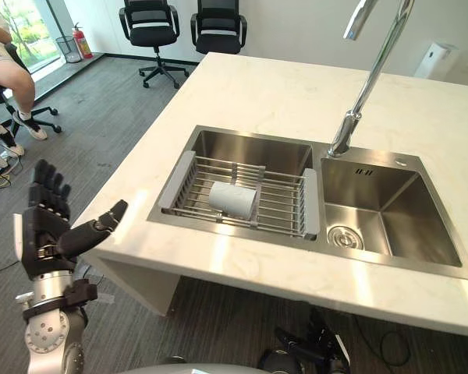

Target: Walk over to the sink, pick up the cup, carry it to the dishwasher, place the cup inside the dishwasher, then close the dishwasher door

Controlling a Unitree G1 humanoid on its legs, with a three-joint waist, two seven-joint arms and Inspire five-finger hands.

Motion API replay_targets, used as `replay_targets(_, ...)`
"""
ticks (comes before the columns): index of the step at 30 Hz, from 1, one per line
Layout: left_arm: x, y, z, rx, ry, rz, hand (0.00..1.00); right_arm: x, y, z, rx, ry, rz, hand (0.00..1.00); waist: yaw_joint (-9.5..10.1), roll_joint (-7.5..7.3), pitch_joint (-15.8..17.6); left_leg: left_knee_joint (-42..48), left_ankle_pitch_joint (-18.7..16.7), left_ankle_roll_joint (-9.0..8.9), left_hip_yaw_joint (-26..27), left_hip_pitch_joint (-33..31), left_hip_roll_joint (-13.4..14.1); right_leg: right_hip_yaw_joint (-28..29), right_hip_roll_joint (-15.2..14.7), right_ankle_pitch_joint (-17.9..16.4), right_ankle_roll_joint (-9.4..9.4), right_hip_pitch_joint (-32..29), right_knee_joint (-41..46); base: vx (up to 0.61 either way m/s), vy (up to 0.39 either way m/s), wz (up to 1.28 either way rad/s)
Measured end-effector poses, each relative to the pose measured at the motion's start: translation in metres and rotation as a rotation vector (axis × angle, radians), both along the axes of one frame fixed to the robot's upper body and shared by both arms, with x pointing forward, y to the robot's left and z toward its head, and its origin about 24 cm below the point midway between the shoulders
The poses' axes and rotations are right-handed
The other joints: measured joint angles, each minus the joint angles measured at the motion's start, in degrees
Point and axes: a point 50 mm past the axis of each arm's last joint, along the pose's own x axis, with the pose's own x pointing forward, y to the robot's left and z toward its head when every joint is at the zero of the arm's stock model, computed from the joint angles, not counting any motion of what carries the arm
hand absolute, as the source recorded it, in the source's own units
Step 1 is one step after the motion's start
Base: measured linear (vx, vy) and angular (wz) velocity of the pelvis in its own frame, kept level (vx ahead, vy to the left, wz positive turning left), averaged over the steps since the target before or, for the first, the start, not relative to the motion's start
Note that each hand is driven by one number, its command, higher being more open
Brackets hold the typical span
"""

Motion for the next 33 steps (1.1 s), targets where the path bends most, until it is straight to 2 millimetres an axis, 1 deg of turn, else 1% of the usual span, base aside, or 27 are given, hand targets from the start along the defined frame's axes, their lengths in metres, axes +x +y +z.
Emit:
replay_targets(1,0.001,-0.003,0.000,-0.002,-0.001,-0.016,1.00,0.002,-0.001,0.001,-0.002,-0.005,-0.001,1.00,0.01,0.22,0.15,1.11,0.59,-0.03,-0.35,-0.19,0.30,-0.28,0.26,-0.26,-0.14,0.67,-0.50,0.24,-0.175,0.12)
replay_targets(2,0.004,-0.011,-0.001,-0.002,0.000,-0.055,1.00,0.005,-0.005,0.002,-0.009,-0.013,-0.005,1.00,-0.10,0.96,0.66,6.21,1.63,0.06,-1.18,-1.64,1.44,-1.07,1.21,-0.46,-0.29,3.21,-2.60,0.25,-0.178,0.10)
replay_targets(3,0.006,-0.019,-0.002,0.011,0.005,-0.086,1.00,0.004,-0.009,0.003,-0.017,-0.010,-0.014,1.00,0.03,1.31,0.88,13.15,4.16,0.91,-1.54,-4.04,2.45,-1.32,1.87,-0.56,-0.36,5.86,-4.85,0.16,-0.118,0.07)
replay_targets(4,0.006,-0.021,-0.002,0.016,0.008,-0.099,1.00,0.004,-0.011,0.003,-0.020,-0.006,-0.013,1.00,0.12,1.37,0.91,16.08,5.96,1.39,-1.50,-5.25,2.93,-1.34,2.04,-0.61,-0.37,7.12,-5.83,0.14,-0.087,0.00)
replay_targets(5,0.007,-0.025,-0.003,0.022,0.010,-0.124,1.00,0.002,-0.014,0.004,-0.029,0.000,-0.014,1.00,0.52,1.09,0.97,21.35,8.41,2.34,-1.40,-7.11,3.45,-1.32,2.05,-0.65,-0.43,9.32,-7.83,0.12,-0.059,-0.02)
replay_targets(7,0.007,-0.030,0.002,0.054,-0.005,-0.149,1.00,0.004,-0.022,0.007,-0.047,-0.012,-0.029,1.00,0.59,1.74,0.56,21.99,5.75,2.84,-1.05,-9.47,3.61,-1.28,2.00,-0.73,-0.56,10.38,-9.16,0.12,-0.011,-0.03)
replay_targets(8,0.007,-0.033,0.008,0.077,-0.027,-0.162,1.00,0.004,-0.026,0.009,-0.056,-0.015,-0.044,1.00,0.69,2.15,0.35,18.96,3.59,3.18,-0.63,-10.68,2.83,-0.87,1.74,-0.92,-0.88,10.42,-9.70,0.12,0.062,-0.12)
replay_targets(9,0.007,-0.035,0.013,0.108,-0.043,-0.166,1.00,0.006,-0.027,0.009,-0.061,-0.017,-0.043,1.00,0.82,2.16,0.34,13.55,2.67,3.36,-0.35,-10.86,1.47,-0.26,1.12,-0.98,-0.53,10.43,-9.71,0.12,0.084,-0.16)
replay_targets(10,0.006,-0.036,0.014,0.121,-0.050,-0.168,1.00,0.006,-0.029,0.010,-0.065,-0.018,-0.042,1.00,0.83,2.20,0.32,10.02,2.91,3.43,-0.43,-10.67,0.66,0.11,0.79,-1.09,0.02,10.42,-9.51,0.07,0.085,-0.26)
replay_targets(11,0.006,-0.037,0.017,0.125,-0.060,-0.174,1.00,0.007,-0.031,0.011,-0.073,-0.019,-0.035,1.00,1.13,2.88,0.03,3.01,6.60,3.20,-0.77,-9.55,-0.76,1.32,0.43,-1.67,1.61,9.60,-7.81,0.10,0.137,-0.32)
replay_targets(12,0.006,-0.037,0.016,0.123,-0.056,-0.177,1.00,0.006,-0.029,0.010,-0.069,-0.017,-0.037,1.00,1.35,3.00,-0.76,0.08,6.41,2.14,-1.13,-7.56,-2.05,2.52,-0.40,-2.08,2.93,8.75,-6.57,0.10,0.135,-0.26)
replay_targets(15,0.009,-0.042,0.015,0.126,-0.032,-0.224,1.00,0.006,-0.028,0.010,-0.064,-0.018,-0.037,1.00,0.83,2.73,-1.13,-3.66,6.82,1.82,-0.40,-7.39,-4.03,2.82,-1.97,-1.22,4.23,7.46,-7.42,0.08,0.137,-0.01)
replay_targets(17,0.011,-0.047,0.010,0.132,0.007,-0.262,1.00,0.005,-0.026,0.008,-0.056,-0.013,-0.036,1.00,0.84,2.67,-1.11,-5.14,7.49,2.02,-0.12,-6.77,-4.60,2.89,-2.09,-0.37,4.58,7.87,-8.81,0.02,0.068,-0.02)
replay_targets(18,0.012,-0.049,0.008,0.147,0.020,-0.272,1.00,0.005,-0.025,0.008,-0.054,-0.012,-0.035,1.00,0.83,2.66,-1.11,-5.54,7.77,2.17,0.00,-6.58,-4.71,2.92,-2.08,-0.15,4.57,8.07,-9.24,0.01,0.040,-0.04)
replay_targets(21,0.016,-0.061,0.002,0.300,0.085,-0.330,1.00,0.004,-0.021,0.007,-0.041,-0.010,-0.028,1.00,0.56,2.47,-1.15,-8.54,10.04,2.36,0.20,-5.15,-5.19,2.89,-1.86,0.79,4.46,8.92,-11.23,-0.02,-0.018,-0.01)
replay_targets(22,0.017,-0.065,0.001,0.357,0.096,-0.358,1.00,0.003,-0.020,0.006,-0.039,-0.010,-0.027,1.00,0.45,2.41,-1.19,-10.02,11.26,2.22,0.24,-4.86,-5.21,2.82,-1.47,1.23,4.10,8.91,-12.08,-0.04,-0.047,-0.02)
replay_targets(24,0.018,-0.068,0.001,0.392,0.102,-0.376,1.00,0.002,-0.020,0.006,-0.037,-0.008,-0.027,1.00,0.43,2.29,-1.31,-11.36,12.28,2.04,0.25,-4.61,-5.26,2.75,-1.15,1.67,3.89,8.91,-12.85,-0.05,-0.041,-0.02)
replay_targets(26,0.020,-0.070,0.001,0.456,0.114,-0.395,1.00,0.000,-0.020,0.006,-0.036,-0.005,-0.025,1.00,0.23,2.06,-1.37,-14.46,14.37,1.51,0.30,-3.41,-5.09,2.70,-0.62,2.10,3.27,8.91,-13.62,-0.07,-0.061,-0.03)
replay_targets(28,0.021,-0.072,0.000,0.503,0.122,-0.404,1.00,-0.003,-0.021,0.006,-0.036,0.003,-0.027,1.00,0.22,2.06,-1.71,-16.19,15.39,1.33,0.32,-2.76,-4.98,2.62,-0.29,2.26,3.03,8.90,-13.90,-0.05,-0.044,0.01)
replay_targets(30,0.022,-0.078,-0.002,0.595,0.145,-0.428,1.00,-0.009,-0.021,0.005,-0.034,0.018,-0.028,1.00,0.21,1.98,-1.98,-18.57,16.47,0.95,0.34,-1.71,-4.79,2.38,0.19,2.37,2.84,8.89,-14.36,-0.06,-0.038,0.02)
replay_targets(33,0.022,-0.082,-0.006,0.635,0.168,-0.452,1.00,-0.012,-0.020,0.005,-0.032,0.025,-0.028,1.00,-0.15,1.79,-2.30,-19.84,16.61,0.74,0.42,-1.44,-4.72,2.36,0.47,2.53,2.78,8.77,-14.84,-0.02,-0.004,-0.01)
